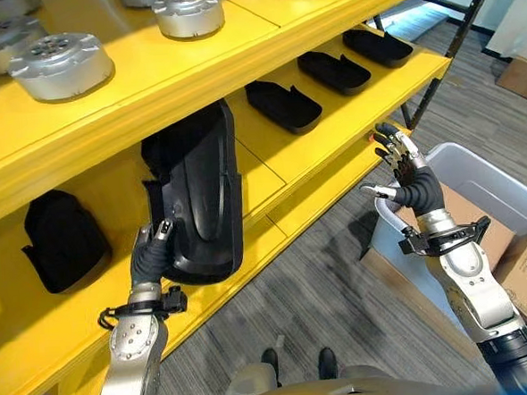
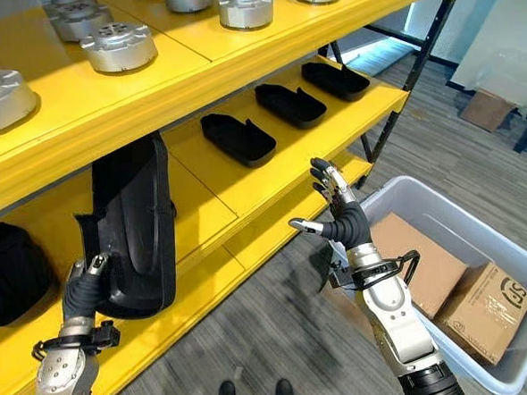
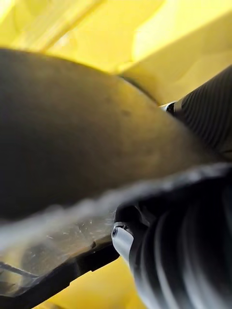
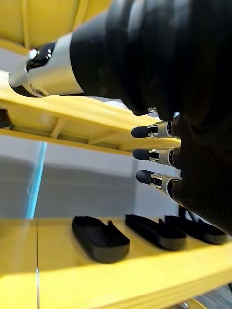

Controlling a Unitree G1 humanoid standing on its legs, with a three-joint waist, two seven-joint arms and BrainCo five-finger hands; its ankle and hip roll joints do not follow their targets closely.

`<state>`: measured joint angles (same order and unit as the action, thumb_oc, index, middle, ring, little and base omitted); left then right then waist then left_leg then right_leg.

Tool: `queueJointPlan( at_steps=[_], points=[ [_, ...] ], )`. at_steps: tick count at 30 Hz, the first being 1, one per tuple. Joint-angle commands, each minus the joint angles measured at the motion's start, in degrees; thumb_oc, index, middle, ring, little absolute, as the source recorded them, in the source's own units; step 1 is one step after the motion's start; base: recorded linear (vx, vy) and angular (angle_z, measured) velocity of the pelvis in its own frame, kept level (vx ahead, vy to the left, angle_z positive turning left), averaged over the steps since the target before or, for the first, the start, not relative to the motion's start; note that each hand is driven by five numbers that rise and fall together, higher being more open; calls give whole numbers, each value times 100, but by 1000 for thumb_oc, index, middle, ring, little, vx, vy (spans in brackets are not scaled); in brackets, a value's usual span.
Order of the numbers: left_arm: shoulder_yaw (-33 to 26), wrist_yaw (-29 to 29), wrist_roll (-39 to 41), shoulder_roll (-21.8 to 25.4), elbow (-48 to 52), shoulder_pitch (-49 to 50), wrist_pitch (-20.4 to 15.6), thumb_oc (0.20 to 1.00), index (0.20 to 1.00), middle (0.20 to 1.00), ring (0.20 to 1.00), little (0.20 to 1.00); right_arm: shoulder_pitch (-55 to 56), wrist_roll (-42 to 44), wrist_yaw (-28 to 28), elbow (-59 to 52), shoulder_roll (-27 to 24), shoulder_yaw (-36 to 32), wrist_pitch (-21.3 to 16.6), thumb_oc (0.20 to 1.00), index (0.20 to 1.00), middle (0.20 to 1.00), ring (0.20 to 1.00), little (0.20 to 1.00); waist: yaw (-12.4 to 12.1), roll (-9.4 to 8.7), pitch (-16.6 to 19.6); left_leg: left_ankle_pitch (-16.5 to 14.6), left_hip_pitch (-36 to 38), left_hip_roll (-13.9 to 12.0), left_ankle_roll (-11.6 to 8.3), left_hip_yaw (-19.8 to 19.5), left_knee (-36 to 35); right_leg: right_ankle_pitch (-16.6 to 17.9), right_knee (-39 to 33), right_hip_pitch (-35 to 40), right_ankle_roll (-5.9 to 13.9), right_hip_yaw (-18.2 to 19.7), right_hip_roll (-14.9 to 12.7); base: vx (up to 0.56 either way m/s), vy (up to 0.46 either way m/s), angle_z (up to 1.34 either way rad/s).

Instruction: Move parts from the plastic box to the shelf.

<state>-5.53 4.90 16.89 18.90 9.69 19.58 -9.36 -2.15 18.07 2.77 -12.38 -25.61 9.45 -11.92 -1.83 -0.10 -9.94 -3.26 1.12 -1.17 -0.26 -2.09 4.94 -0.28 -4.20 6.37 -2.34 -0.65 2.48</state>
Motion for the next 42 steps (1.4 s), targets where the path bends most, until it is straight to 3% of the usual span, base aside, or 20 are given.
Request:
queueJointPlan(
  at_steps=[1, 4, 6, 7, 9, 10, 11, 12, 13, 15, 16, 19, 22, 24, 27, 30, 34, 37, 39, 42],
  points=[
    [-151, -153, 368, 390, 456, -179, -484, 200, 200, 200, 200, 200, -64, 263, -54, -170, 7, -132, -437, 1000, 1000, 1000, 1000, 1000, 78, -225, 427, 574, -748, 659, 246, -18, 18, -369, 707, -218, 333, -181, 48, -136, -17, 37],
    [-108, -206, 539, 329, 505, -121, -449, 200, 200, 200, 200, 200, 38, 277, 9, -209, -149, -314, -458, 1000, 1000, 1000, 1000, 1000, 118, -279, 226, 604, -1041, 682, 115, 33, 503, -336, 827, -330, 299, -409, -77, -195, 20, 61],
    [-92, -313, 515, 407, 540, -136, -425, 200, 200, 200, 200, 200, 24, 283, 41, -236, -233, -419, -472, 1000, 1000, 1000, 1000, 1000, 238, -412, 150, 34, -974, 266, 163, 353, 1300, -213, 974, -540, 319, -591, -379, -243, 75, 76],
    [-94, -313, 514, 410, 544, -134, -422, 200, 200, 200, 200, 200, 25, 282, 41, -236, -229, -419, -472, 1000, 1000, 1000, 1000, 1000, 247, -399, 145, -15, -995, 251, 156, 335, 1365, -230, 987, -533, 317, -605, -362, -144, 76, 98],
    [-68, -265, 462, 443, 495, -205, -419, 200, 200, 200, 200, 200, 75, 278, 75, -267, -219, -439, -494, 1000, 1000, 1000, 1000, 1000, 332, -442, 182, -83, -739, -238, 106, 316, 1375, -260, 1099, -608, 320, -710, -494, -72, 96, 70],
    [-14, -238, 477, 443, 501, -269, -407, 200, 200, 200, 200, 200, 92, 263, 118, -267, -216, -444, -500, 1000, 1000, 1000, 1000, 1000, 401, -433, 212, 21, -570, -639, 42, 376, 1273, -299, 1179, -664, 332, -792, -563, -104, 220, 49],
    [33, -177, 509, 445, 482, -379, -384, 200, 200, 200, 200, 200, 177, 273, 174, -240, -198, -460, -487, 1000, 1000, 1000, 1000, 1000, 543, -305, 282, 388, -200, -1329, -161, 517, 846, -396, 1332, -775, 370, -971, -671, -80, 171, 69],
    [34, -177, 509, 443, 482, -380, -384, 200, 200, 200, 200, 200, 177, 273, 174, -240, -201, -459, -487, 1000, 1000, 1000, 1000, 1000, 545, -304, 272, 403, -173, -1331, -167, 517, 816, -402, 1336, -763, 366, -975, -669, -140, 325, 91],
    [124, -116, 569, 483, 511, -558, -391, 200, 200, 200, 200, 200, 148, 331, 245, -141, -179, -429, -508, 1000, 1000, 1000, 1000, 1000, 624, -185, 266, 961, -69, -2009, -369, 610, 608, -481, 1643, -938, 443, -1179, -888, -106, 341, 93],
    [73, -136, 603, 550, 553, -576, -358, 200, 200, 200, 200, 200, 215, 322, 251, -122, -203, -456, -456, 1000, 1000, 1000, 1000, 1000, 668, 13, 288, 1260, 194, -2232, -609, 457, 237, -548, 1931, -1075, 550, -1342, -1072, -109, 435, 106],
    [14, -78, 572, 563, 567, -548, -351, 200, 200, 200, 200, 200, 227, 322, 270, -112, -199, -484, -448, 1000, 1000, 1000, 1000, 1000, 597, 139, 279, 989, 283, -2112, -668, 282, 54, -513, 2171, -1198, 665, -1394, -1224, -59, 351, 68],
    [-40, -113, 512, 637, 632, -560, -349, 200, 200, 200, 200, 200, 318, 198, 355, -161, -146, -683, -468, 1000, 1000, 1000, 1000, 1000, 555, 128, 266, 188, 280, -1768, -680, 419, 7, -326, 2182, -1008, 914, -1550, -1684, -10, 342, 58],
    [-102, -122, 439, 728, 645, -515, -363, 200, 200, 200, 200, 200, 434, 92, 378, -187, -102, -776, -416, 1000, 1000, 1000, 1000, 1000, 502, 34, 251, 23, 185, -1506, -641, 327, 117, -88, 1971, -870, 1055, -1646, -1922, -7, 251, 60],
    [-295, -78, 271, 863, 666, -514, -363, 200, 200, 200, 200, 200, 510, 79, 383, -93, 12, -881, -402, 1000, 1000, 1000, 1000, 1000, 339, -154, 246, -179, 16, -1190, -592, 268, 312, 182, 1624, -688, 1217, -1735, -2191, -21, 256, 49],
    [-400, -32, 181, 903, 668, -498, -378, 200, 200, 200, 200, 200, 497, 58, 350, -60, 63, -848, -398, 1000, 1000, 1000, 1000, 1000, 259, -289, 263, -295, -82, -984, -534, 266, 435, 415, 1440, -645, 1296, -1758, -2326, -3, 171, 32],
    [-535, 60, 116, 887, 618, -493, -393, 200, 200, 200, 200, 200, 391, -19, 245, -25, 71, -720, -291, 1000, 1000, 1000, 1000, 1000, 106, -560, 231, -720, -493, -605, -387, 276, 1213, 787, 1204, -552, 1411, -1753, -2643, 10, 260, 8],
    [-619, 40, 112, 887, 655, -426, -395, 200, 200, 200, 200, 200, 364, 13, 198, -25, 107, -683, -265, 1000, 1000, 1000, 1000, 1000, 54, -662, 212, -1018, -732, -404, -245, 326, 1728, 1038, 1127, -554, 1475, -1610, -2783, 25, 182, -5],
    [-671, -34, 42, 911, 624, -388, -415, 200, 200, 200, 200, 200, 396, -9, 113, -44, 171, -655, -242, 1000, 1000, 1000, 1000, 1000, 17, -728, 240, -1239, -909, -177, -85, 357, 1965, 1425, 844, -548, 1504, -1444, -2896, 25, 253, -5],
    [-640, 37, -88, 1018, 529, -497, -444, 200, 200, 200, 200, 200, 389, 14, 97, -36, 231, -613, -250, 1000, 1000, 1000, 1000, 1000, 58, -679, 295, -1187, -843, -76, 36, 349, 1743, 1528, 919, -658, 1380, -1081, -2776, 67, 262, 7],
    [-598, 59, -147, 1115, 483, -540, -444, 200, 200, 200, 200, 200, 385, 26, -4, -84, 172, -548, -247, 1000, 1000, 1000, 1000, 1000, 218, -662, 297, -991, -570, -73, 127, 328, 1218, 1558, 1039, -937, 1278, -555, -2304, 62, 111, 25]
  ],
)
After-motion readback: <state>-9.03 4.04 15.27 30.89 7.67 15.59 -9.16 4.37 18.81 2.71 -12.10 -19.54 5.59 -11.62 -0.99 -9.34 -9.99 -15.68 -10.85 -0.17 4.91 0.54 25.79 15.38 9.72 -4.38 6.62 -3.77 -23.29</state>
